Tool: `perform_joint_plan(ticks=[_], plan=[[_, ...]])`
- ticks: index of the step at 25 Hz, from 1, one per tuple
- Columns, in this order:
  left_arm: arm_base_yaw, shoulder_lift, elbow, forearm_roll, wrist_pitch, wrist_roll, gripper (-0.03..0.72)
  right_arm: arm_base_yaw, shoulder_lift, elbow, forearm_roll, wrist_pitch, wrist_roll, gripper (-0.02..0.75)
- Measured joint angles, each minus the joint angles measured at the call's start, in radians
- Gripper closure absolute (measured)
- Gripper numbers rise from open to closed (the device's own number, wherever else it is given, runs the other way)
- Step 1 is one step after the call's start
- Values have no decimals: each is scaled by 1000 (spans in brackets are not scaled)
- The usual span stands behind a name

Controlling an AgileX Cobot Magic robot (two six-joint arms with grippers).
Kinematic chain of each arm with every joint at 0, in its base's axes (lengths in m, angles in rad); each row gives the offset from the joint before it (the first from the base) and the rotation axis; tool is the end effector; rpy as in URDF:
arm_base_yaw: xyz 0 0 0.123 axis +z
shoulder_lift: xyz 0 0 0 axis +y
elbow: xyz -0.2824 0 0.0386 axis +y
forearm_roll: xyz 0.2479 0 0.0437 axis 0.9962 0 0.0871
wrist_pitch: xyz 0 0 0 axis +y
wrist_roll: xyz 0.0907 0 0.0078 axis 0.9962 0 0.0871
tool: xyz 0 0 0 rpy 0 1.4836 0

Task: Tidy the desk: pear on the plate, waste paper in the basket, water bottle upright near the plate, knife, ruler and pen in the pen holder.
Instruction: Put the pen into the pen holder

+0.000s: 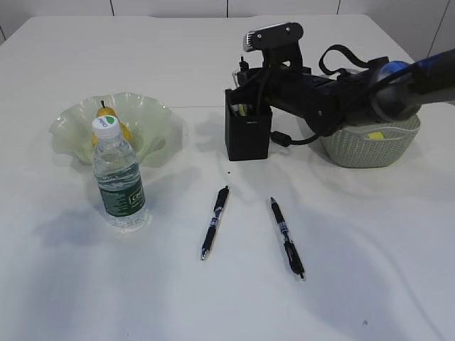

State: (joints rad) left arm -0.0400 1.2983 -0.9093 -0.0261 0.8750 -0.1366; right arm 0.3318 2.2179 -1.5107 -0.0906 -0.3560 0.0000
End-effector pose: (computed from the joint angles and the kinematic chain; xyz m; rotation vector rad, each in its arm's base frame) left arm 0.2417 -0.0115 0.2677 -0.1503 2.7460 -0.0804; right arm 0.4772 0.1674 0.1732 -0.4025 1.7962 0.2020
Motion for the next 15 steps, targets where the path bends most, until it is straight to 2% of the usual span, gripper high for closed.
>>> perform_joint_plan(ticks=[6,11,15], plan=[[0,0,0,0,0,0,223,0,3,-2,0,0,0,577],[0,0,0,0,0,0,223,0,3,-2,0,0,0,463],[0,0,0,0,0,0,223,0,3,-2,0,16,0,423]])
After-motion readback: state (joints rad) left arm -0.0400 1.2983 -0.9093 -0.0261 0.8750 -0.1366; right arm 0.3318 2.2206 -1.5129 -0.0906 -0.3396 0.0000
